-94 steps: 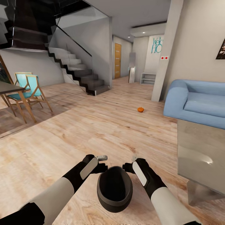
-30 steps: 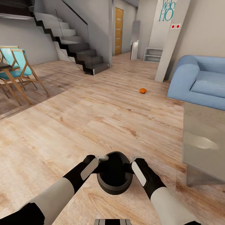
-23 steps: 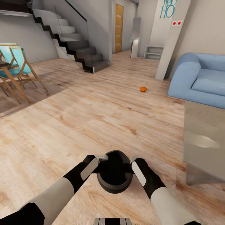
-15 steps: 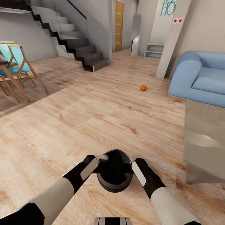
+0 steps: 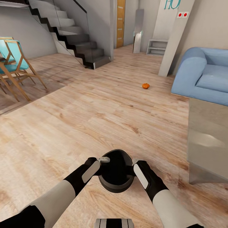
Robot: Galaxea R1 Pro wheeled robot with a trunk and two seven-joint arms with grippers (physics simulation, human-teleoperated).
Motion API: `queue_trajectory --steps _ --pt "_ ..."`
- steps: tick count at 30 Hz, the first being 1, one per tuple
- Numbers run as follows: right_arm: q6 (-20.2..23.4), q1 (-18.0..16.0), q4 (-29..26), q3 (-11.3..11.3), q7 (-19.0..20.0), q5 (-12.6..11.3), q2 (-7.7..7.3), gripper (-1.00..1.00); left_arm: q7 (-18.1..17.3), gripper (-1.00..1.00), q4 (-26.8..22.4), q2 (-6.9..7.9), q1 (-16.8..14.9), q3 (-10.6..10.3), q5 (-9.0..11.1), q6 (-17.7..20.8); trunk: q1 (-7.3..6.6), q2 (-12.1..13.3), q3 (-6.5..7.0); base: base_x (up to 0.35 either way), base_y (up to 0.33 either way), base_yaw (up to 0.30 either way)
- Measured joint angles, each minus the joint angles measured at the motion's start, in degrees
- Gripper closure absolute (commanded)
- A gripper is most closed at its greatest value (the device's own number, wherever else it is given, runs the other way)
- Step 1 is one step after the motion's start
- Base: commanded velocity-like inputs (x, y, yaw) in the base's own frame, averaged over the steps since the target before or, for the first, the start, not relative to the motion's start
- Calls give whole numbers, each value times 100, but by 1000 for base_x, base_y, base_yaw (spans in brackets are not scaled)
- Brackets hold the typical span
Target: Place each of the two pumpkins and all three candles from the living room inside a cabinet in the living room (use any cabinet), then make sure every cabinet is closed, and position the cauldron so it is next to a table in the living room.
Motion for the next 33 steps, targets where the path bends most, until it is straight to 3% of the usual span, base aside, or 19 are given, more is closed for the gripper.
queue_trajectory --steps 4,9,30,31,33 --pt "0 0 1 0 0 1 0 -100 0 -100 6 -1 -2 -15 0 -5 0 0 0 0 0 0" --pt "-1 0 1 2 0 5 1 -100 0 -100 10 2 -2 -23 0 -8 13 -6 -110 0 0 0" --pt "7 0 2 5 0 8 0 -100 0 -100 20 2 -3 -25 0 -10 13 -7 -111 0 0 0" --pt "8 0 2 6 0 8 0 100 0 -100 20 2 -3 -25 0 -10 13 -7 -111 0 0 0" --pt "11 0 2 7 -6 20 -1 100 0 -100 20 2 -4 -25 0 -10 13 -7 -111 0 0 0"
